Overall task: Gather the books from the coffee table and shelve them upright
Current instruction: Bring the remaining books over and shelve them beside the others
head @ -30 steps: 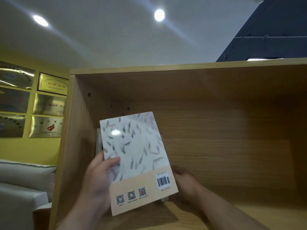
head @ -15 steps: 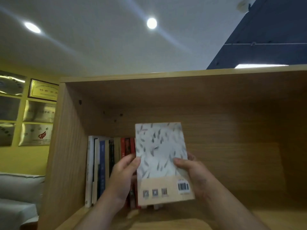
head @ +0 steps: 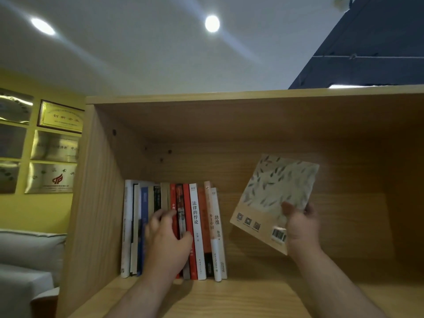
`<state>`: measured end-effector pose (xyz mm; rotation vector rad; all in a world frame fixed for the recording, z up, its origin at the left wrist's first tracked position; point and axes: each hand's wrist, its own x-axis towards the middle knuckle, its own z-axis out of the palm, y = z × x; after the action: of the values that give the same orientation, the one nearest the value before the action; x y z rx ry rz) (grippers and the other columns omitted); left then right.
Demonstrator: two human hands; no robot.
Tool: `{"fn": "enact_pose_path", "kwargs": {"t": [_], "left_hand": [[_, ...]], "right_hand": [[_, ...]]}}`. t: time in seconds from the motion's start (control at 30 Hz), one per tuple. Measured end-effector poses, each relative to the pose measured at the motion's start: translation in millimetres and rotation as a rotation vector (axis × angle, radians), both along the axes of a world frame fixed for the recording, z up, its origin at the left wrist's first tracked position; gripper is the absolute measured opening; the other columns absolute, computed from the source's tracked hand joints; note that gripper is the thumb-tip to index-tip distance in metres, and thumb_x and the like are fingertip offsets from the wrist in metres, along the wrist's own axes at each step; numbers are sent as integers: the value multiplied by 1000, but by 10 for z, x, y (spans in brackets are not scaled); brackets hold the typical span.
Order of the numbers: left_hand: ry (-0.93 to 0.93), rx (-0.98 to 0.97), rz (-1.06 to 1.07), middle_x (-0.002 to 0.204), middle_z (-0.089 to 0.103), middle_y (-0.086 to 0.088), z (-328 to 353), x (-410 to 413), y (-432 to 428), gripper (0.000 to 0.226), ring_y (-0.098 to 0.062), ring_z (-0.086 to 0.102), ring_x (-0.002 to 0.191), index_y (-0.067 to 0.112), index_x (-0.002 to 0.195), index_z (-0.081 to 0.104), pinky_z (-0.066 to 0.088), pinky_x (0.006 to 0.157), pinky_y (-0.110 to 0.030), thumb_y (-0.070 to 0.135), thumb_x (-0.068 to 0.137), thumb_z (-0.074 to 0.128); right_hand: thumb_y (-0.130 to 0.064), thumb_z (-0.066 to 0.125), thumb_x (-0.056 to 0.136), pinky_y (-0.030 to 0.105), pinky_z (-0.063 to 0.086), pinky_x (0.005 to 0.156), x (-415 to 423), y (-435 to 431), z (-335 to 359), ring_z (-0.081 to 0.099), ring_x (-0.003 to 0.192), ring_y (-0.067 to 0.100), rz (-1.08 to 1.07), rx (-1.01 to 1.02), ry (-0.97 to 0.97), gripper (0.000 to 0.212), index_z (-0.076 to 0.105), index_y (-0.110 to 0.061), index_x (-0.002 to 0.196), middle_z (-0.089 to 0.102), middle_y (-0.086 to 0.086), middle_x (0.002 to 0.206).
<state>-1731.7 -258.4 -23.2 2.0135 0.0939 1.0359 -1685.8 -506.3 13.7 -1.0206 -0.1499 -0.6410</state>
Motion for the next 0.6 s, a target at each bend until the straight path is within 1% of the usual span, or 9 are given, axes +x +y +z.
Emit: {"fn": "enact_pose_path", "kwargs": {"t": [0.1,0.17,0.23,0.27,0.33,0.4,0.47,0.53,0.6], "left_hand": [[-16,-1,4,153,26,4,-6,-7,-5,62,-19,19,147,29,145,43,29,121,-51,27,89,68],[-28,12,13,153,27,4,-5,-22,-3,63,-19,19,147,28,145,42,28,121,-50,27,88,69],[-33,34,0,154,26,3,-7,-24,16,67,-19,18,147,30,146,40,28,121,-48,30,87,71],[-22,65,1,155,24,3,-8,-22,30,73,-20,17,147,31,148,36,27,122,-48,35,84,73],[38,201,50,157,17,2,2,-16,52,93,-22,15,149,36,151,24,25,122,-49,50,76,77],[119,360,143,160,12,0,20,-4,91,110,-25,13,150,38,153,12,20,124,-50,63,67,77],[175,492,237,164,4,-3,43,27,171,122,-28,3,153,39,155,0,9,125,-53,71,64,75],[226,564,281,166,-17,-5,62,66,279,137,-32,-19,153,40,154,-21,-4,123,-57,75,61,74],[269,593,257,159,-38,-4,63,105,356,143,-31,-33,147,42,143,-39,-8,123,-58,74,62,74]], "right_hand": [[-12,65,97,43,60,71,-68,148,-36,67,85,24,-134,-263,-10,21,60,-23,113,67,-1,98],[-8,65,95,50,62,81,-123,338,-95,69,88,27,-146,-416,0,18,65,-22,107,70,2,96],[-5,63,96,48,64,74,-164,501,-160,73,87,25,-96,-543,7,27,63,-31,93,73,1,93],[-3,60,97,39,65,65,-209,558,-183,74,84,21,-33,-573,13,31,62,-34,91,73,0,91],[-4,58,98,23,61,55,-295,638,-232,76,75,11,146,-612,35,28,64,-31,98,74,2,90],[-12,65,95,33,65,69,-295,677,-293,77,83,10,281,-696,60,30,64,-38,110,76,2,103],[-20,72,91,42,65,79,-290,678,-316,76,94,15,313,-806,67,45,57,-56,113,73,-3,113],[-25,70,92,37,65,74,-292,656,-313,73,100,15,338,-863,92,53,48,-69,112,66,-6,121],[-25,63,98,27,61,65,-261,619,-335,71,96,11,442,-879,108,57,39,-69,125,62,-10,122]]}}
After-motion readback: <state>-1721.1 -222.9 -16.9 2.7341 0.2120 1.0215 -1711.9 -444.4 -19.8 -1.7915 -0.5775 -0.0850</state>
